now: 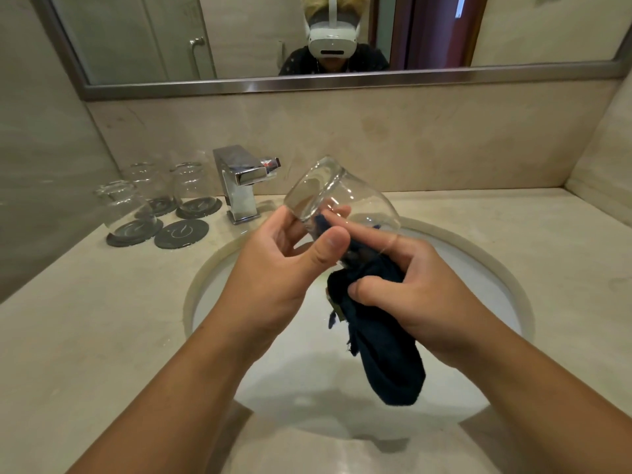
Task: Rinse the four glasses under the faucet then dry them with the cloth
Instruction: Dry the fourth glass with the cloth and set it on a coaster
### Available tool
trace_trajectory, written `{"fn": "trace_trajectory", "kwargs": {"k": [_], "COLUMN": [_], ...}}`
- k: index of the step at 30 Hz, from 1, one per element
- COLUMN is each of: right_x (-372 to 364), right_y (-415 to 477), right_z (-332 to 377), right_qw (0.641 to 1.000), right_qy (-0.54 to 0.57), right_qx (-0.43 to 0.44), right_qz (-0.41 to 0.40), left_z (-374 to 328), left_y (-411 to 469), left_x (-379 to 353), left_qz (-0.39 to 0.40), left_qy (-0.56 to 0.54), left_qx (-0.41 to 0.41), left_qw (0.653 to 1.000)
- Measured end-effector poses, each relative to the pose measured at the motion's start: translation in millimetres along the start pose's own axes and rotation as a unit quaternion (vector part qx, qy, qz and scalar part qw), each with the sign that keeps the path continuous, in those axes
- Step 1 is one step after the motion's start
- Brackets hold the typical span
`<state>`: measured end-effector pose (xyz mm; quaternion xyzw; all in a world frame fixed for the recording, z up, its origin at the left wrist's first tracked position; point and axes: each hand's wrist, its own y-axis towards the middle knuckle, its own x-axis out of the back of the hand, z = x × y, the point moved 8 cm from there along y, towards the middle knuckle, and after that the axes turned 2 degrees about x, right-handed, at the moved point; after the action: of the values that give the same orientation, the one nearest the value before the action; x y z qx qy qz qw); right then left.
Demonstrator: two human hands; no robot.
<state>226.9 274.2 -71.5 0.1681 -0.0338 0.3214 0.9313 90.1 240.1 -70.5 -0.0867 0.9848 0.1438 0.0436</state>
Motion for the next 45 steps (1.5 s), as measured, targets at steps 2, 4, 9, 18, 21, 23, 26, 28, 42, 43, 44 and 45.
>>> {"fn": "trace_trajectory", "kwargs": {"k": [2, 4, 9, 18, 21, 23, 26, 28, 42, 43, 44, 45], "right_x": [-1.8, -5.3, -8.4, -2.7, 2.4, 5.3, 10.2, 13.4, 28.7, 28.8, 28.6, 28.3], "right_y": [0.0, -0.3, 0.1, 0.7, -2.3, -3.9, -7.0, -9.5, -0.5, -0.9, -1.5, -2.1], "right_z": [-2.8, -3.9, -4.1, 0.9, 17.7, 20.3, 18.5, 19.4, 6.2, 6.2, 6.9, 7.5], "right_qw": [0.999, 0.997, 0.979, 0.996, 0.997, 0.993, 0.986, 0.979, 0.959, 0.960, 0.961, 0.962], "right_qy": [0.030, 0.064, 0.186, 0.088, -0.026, -0.027, -0.018, -0.030, 0.183, 0.165, 0.151, 0.141], "right_qx": [-0.017, -0.028, -0.048, -0.010, 0.061, 0.074, 0.085, 0.098, 0.036, 0.046, 0.055, 0.060], "right_qz": [0.016, 0.039, 0.065, 0.004, -0.049, -0.088, -0.145, -0.174, -0.215, -0.221, -0.226, -0.227], "left_z": [-0.3, 1.2, 3.5, 11.6, 12.2, 13.3, 15.1, 16.4, 17.7, 17.4, 17.7, 17.7], "left_y": [-0.3, 0.2, 1.7, 0.5, 1.5, 2.7, 3.6, 3.4, 2.3, 1.8, 1.4, 1.2], "left_x": [-1.4, -2.4, -2.8, -4.9, 0.1, 2.6, 7.0, 8.9, 3.2, 1.8, 1.2, 1.6], "left_qz": [0.008, 0.015, 0.042, 0.028, -0.027, -0.048, -0.083, -0.099, -0.060, -0.052, -0.050, -0.050], "left_qy": [0.004, 0.008, 0.004, -0.075, -0.102, -0.133, -0.171, -0.178, -0.156, -0.146, -0.140, -0.133], "left_qx": [-0.005, -0.007, -0.001, 0.059, 0.058, 0.065, 0.080, 0.085, 0.073, 0.067, 0.063, 0.057], "left_qw": [1.000, 1.000, 0.999, 0.995, 0.993, 0.988, 0.978, 0.975, 0.983, 0.986, 0.987, 0.988]}}
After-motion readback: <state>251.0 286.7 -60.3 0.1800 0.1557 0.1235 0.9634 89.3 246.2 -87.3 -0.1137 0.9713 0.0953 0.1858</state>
